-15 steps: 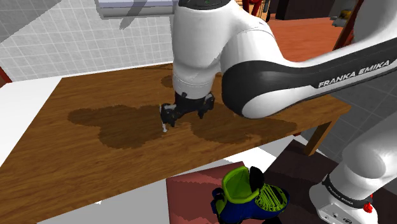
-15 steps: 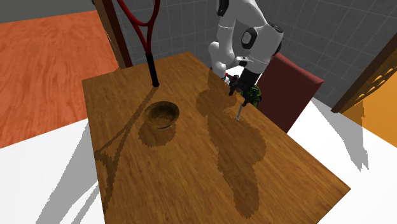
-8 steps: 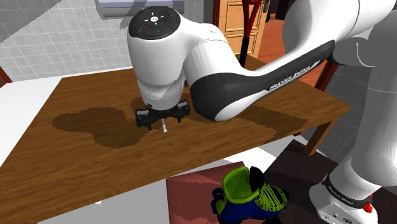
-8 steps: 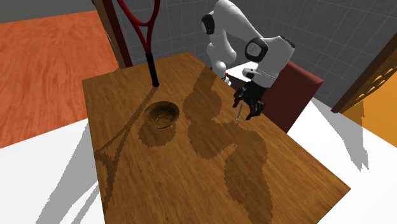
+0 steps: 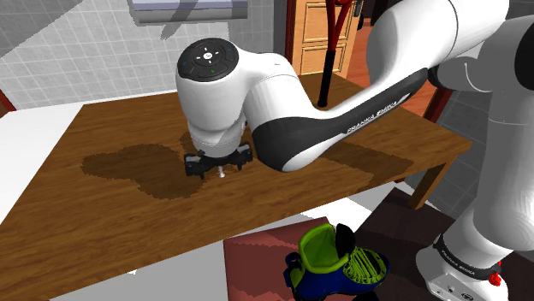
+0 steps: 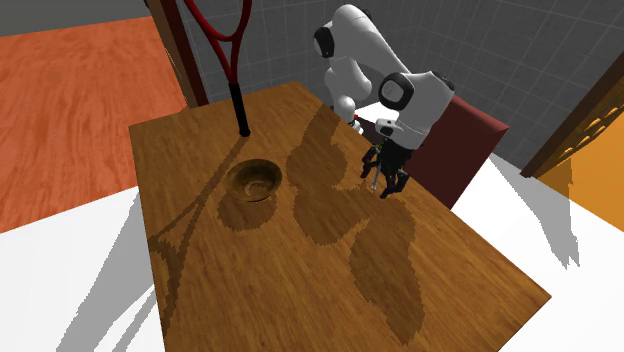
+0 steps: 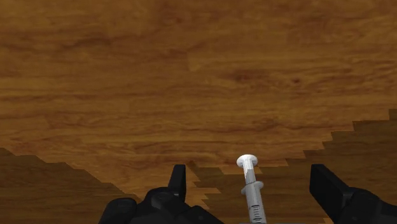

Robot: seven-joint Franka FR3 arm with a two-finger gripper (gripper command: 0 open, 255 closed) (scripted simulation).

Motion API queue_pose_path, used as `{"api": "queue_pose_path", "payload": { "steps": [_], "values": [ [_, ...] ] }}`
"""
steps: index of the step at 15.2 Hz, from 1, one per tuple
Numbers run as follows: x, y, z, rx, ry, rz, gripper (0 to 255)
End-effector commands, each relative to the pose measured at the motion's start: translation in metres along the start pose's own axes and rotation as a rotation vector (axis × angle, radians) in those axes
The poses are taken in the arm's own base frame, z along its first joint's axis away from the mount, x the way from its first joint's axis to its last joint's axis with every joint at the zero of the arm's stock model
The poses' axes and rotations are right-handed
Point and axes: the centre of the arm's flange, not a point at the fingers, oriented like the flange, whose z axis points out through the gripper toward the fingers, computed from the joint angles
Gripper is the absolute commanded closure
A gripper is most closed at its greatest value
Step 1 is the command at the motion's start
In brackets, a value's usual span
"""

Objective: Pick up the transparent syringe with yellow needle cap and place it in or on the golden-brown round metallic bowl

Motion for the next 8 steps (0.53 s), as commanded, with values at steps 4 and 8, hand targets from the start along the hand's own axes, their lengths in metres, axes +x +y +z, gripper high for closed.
{"api": "queue_pose_path", "payload": {
  "steps": [4, 8],
  "values": [
    [-0.0001, -0.0004, 0.0008, 0.0, 0.0, 0.0, 0],
    [-0.0001, -0.0006, 0.0009, 0.0, 0.0, 0.0, 255]
  ]
}}
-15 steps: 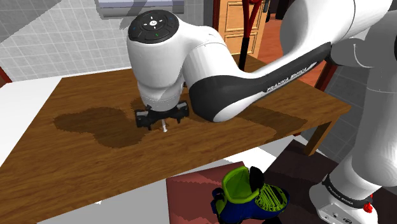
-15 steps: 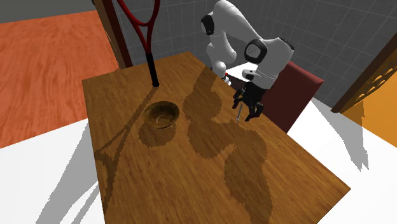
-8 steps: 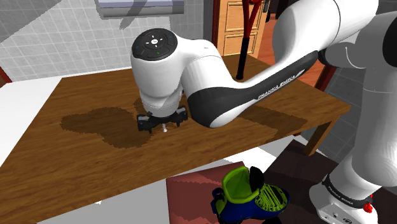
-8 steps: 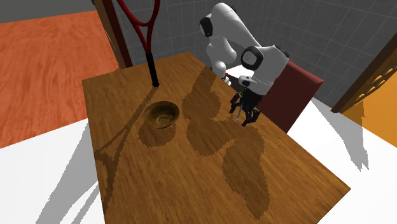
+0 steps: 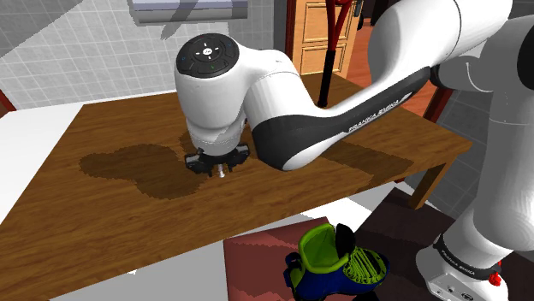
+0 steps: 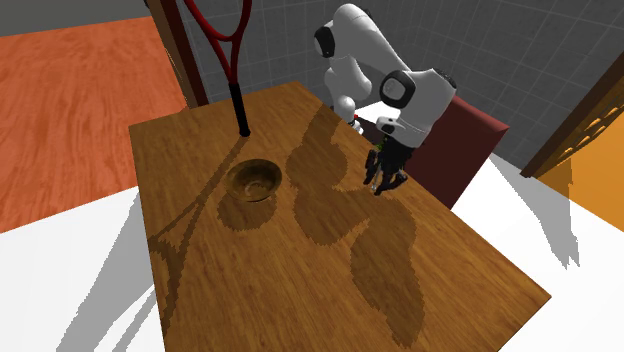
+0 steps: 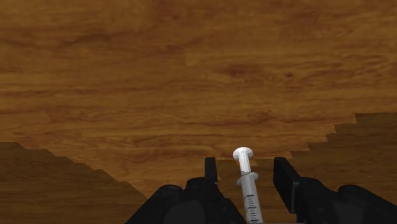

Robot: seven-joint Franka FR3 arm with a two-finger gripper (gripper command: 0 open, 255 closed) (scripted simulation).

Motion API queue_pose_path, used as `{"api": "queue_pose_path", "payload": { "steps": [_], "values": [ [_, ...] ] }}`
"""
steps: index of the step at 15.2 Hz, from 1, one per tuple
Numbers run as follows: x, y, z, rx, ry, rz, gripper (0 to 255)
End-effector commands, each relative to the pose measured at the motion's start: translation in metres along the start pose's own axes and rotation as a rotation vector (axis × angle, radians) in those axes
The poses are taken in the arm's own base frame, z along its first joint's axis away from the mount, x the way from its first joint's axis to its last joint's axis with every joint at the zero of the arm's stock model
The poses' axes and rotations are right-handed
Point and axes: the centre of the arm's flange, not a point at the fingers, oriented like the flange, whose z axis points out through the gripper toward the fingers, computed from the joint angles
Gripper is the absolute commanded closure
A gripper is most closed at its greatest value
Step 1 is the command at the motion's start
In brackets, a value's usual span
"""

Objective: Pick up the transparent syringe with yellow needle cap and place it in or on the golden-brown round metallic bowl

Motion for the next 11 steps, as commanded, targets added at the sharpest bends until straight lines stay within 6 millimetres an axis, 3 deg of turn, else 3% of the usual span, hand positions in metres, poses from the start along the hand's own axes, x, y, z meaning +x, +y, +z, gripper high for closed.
{"api": "queue_pose_path", "payload": {
  "steps": [1, 7, 11],
  "values": [
    [-0.002, 0.0, 0.007, -0.006, -0.011, -0.003, 255],
    [-0.001, 0.001, 0.007, -0.006, -0.011, -0.003, 255],
    [0.008, 0.001, -0.012, -0.006, -0.011, -0.003, 255]
  ]
}}
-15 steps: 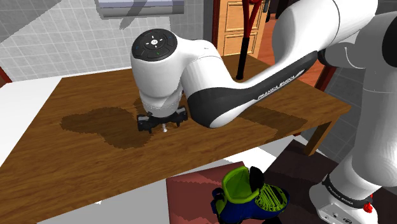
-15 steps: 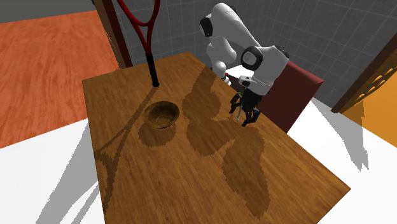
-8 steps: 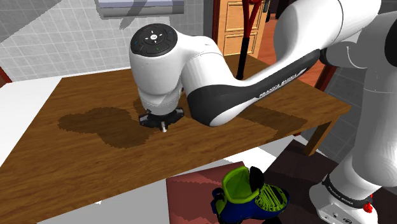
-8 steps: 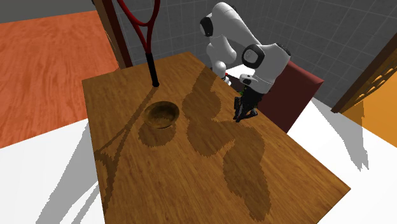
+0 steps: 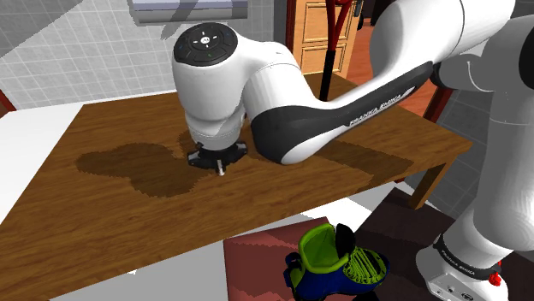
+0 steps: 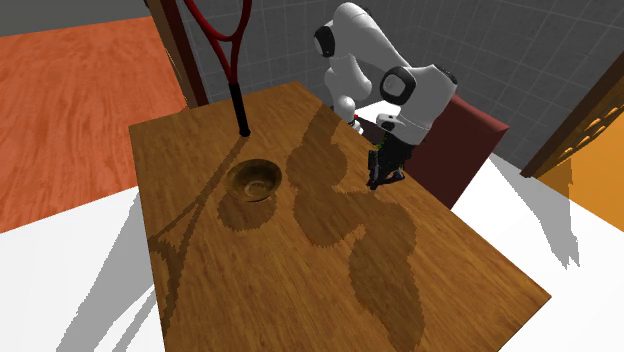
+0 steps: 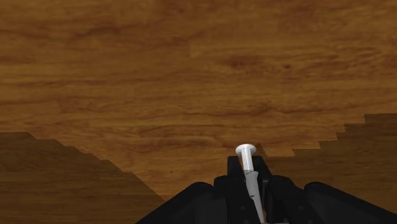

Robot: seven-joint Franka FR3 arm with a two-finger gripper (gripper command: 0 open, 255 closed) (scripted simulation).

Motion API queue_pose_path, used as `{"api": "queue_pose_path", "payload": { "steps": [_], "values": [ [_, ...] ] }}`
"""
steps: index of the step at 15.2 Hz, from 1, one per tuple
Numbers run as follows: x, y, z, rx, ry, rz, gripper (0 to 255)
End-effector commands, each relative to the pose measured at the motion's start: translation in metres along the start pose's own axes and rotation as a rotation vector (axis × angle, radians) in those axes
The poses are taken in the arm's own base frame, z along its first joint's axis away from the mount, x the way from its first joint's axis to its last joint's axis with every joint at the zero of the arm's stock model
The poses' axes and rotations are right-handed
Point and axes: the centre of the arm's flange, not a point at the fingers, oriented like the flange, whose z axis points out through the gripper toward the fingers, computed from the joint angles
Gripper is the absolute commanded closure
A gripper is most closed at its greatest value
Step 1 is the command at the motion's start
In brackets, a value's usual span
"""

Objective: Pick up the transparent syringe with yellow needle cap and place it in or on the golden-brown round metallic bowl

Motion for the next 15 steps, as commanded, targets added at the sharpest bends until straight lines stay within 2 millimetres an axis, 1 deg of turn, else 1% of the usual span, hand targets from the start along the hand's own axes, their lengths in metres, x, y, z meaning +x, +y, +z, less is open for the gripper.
{"api": "queue_pose_path", "payload": {
  "steps": [1, 15],
  "values": [
    [0.004, 0.0, -0.008, -0.001, -0.001, 0.0, 255],
    [0.037, 0.0, -0.075, -0.001, -0.001, 0.0, 255]
  ]
}}
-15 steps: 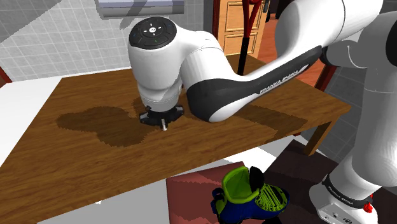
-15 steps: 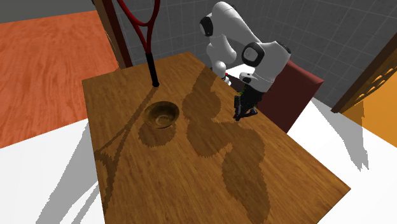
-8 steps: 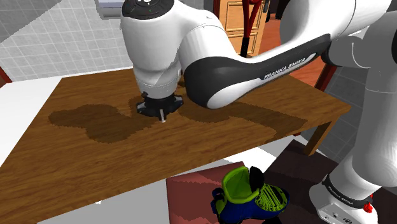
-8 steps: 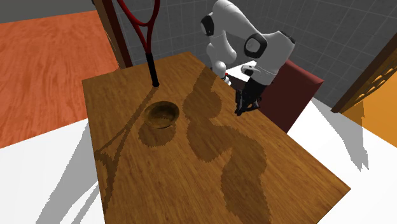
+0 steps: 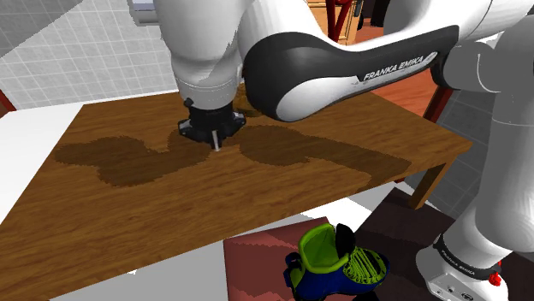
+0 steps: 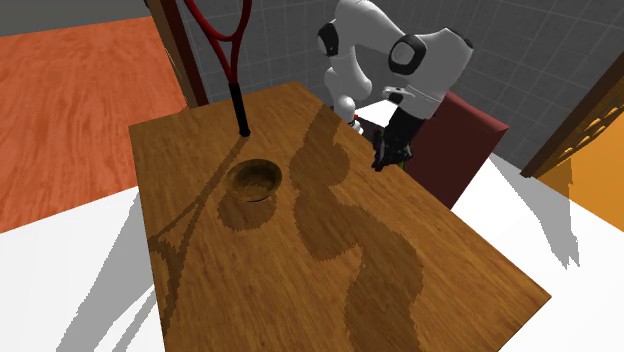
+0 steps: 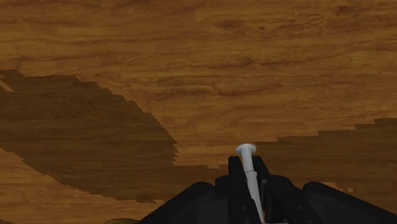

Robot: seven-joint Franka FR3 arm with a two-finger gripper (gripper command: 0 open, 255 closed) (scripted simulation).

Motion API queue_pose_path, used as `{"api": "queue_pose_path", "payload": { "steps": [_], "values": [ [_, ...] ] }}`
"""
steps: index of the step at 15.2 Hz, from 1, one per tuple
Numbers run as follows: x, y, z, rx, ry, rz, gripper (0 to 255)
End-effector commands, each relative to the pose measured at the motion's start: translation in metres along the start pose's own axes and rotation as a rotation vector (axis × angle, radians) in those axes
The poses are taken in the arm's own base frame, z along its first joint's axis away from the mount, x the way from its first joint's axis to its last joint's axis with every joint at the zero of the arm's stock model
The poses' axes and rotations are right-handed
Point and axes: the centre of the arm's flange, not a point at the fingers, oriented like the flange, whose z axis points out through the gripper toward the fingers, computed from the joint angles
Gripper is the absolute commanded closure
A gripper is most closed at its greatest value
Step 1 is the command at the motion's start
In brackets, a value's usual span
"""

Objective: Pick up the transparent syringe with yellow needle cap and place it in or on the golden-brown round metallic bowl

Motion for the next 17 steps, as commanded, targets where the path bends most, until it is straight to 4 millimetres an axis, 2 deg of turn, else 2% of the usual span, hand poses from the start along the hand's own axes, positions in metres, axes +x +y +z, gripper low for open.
{"api": "queue_pose_path", "payload": {
  "steps": [1, 4, 17],
  "values": [
    [0.007, 0.0, -0.009, 0.0, 0.0, 0.0, 255],
    [0.013, 0.0, -0.022, 0.0, 0.0, 0.0, 255],
    [0.132, 0.083, 0.069, 0.0, 0.0, 0.0, 255]
  ]
}}
